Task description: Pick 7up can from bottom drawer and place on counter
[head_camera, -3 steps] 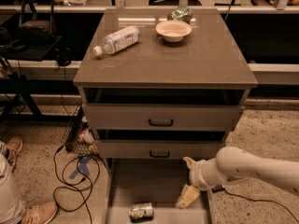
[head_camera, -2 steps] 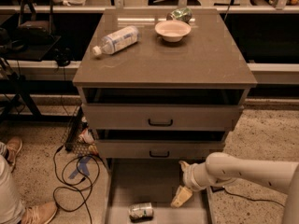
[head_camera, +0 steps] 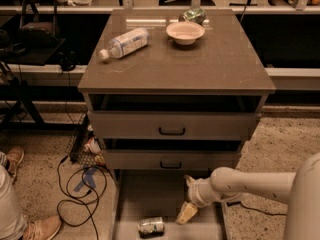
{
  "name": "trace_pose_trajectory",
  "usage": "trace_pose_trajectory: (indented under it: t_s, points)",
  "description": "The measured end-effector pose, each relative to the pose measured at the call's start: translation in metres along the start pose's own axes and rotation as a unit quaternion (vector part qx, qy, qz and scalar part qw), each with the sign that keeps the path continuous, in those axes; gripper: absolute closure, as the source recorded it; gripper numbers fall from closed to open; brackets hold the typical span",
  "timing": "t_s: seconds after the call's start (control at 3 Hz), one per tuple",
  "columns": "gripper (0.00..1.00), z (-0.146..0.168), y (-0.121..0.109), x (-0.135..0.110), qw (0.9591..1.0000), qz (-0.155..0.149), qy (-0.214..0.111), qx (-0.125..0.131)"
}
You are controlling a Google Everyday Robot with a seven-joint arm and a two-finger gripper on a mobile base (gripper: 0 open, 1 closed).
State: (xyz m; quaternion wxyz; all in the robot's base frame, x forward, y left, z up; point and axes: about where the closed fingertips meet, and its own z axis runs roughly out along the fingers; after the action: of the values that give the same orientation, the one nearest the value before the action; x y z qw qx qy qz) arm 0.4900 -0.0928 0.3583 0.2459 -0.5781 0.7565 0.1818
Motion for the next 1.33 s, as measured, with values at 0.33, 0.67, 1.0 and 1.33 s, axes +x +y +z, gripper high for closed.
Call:
trace_pose_trajectory:
  t_s: [0.33,0.67,1.0,1.33]
  points:
    - [0.0,0.099,0.0,0.002,0.9995,-0.021,-0.02,-0.009]
    - [0.0,0.167,0.009,0.008,0.9986,-0.04,-0.026,-0.023]
    - [0.0,0.218,0.023,0.015,0.9967,-0.059,-0.029,-0.048]
    - [0.0,0.256,0.037,0.015,0.9944,-0.081,-0.02,-0.064]
